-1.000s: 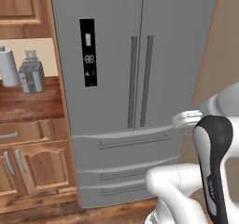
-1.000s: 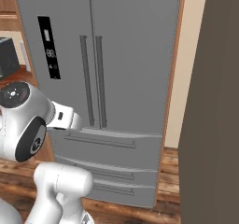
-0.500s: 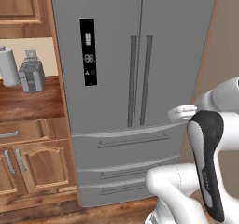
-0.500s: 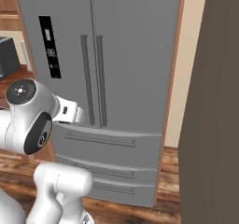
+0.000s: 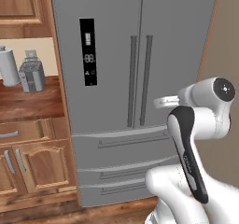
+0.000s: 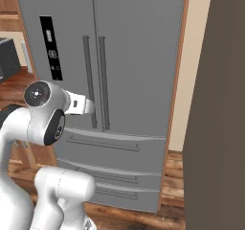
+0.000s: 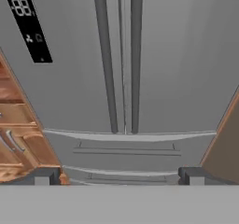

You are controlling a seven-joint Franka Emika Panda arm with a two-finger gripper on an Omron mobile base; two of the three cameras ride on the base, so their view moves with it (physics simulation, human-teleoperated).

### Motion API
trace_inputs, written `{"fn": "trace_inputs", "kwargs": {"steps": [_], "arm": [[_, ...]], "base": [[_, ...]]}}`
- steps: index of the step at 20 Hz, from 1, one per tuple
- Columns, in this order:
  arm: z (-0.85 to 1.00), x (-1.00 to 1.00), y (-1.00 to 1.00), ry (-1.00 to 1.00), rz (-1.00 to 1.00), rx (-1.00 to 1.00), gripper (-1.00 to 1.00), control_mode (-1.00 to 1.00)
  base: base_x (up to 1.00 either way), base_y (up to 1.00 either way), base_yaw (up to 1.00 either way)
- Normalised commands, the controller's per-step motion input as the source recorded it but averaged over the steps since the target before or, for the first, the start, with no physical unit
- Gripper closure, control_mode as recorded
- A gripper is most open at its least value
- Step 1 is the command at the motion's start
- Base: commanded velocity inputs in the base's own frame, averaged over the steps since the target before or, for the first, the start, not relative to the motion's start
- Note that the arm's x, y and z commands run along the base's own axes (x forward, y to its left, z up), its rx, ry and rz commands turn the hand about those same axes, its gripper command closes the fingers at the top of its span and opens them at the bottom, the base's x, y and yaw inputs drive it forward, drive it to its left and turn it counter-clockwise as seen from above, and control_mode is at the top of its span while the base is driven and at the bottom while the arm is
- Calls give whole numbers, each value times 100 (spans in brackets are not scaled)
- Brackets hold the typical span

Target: Retrieve the banana and mango from the fridge and place them into the bowl on the dining table.

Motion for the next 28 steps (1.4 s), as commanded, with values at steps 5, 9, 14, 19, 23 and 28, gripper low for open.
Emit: {"fn": "trace_inputs", "kwargs": {"steps": [5, 9, 14, 19, 23, 28], "arm": [[-3, 69, 1, 0, 0, 0, -100, -100], [0, 60, 3, 0, 0, 0, -100, -100], [0, 60, 21, 0, 0, 0, -100, -100], [0, 63, 18, 0, 0, 0, -100, -100], [0, 67, 0, 0, 0, 0, -100, -100], [0, 62, 1, 0, 0, 0, -100, -100]], "base": [[0, 0, 0], [0, 0, 0], [0, 0, 0], [0, 0, 0], [0, 0, 0], [0, 0, 0]]}}
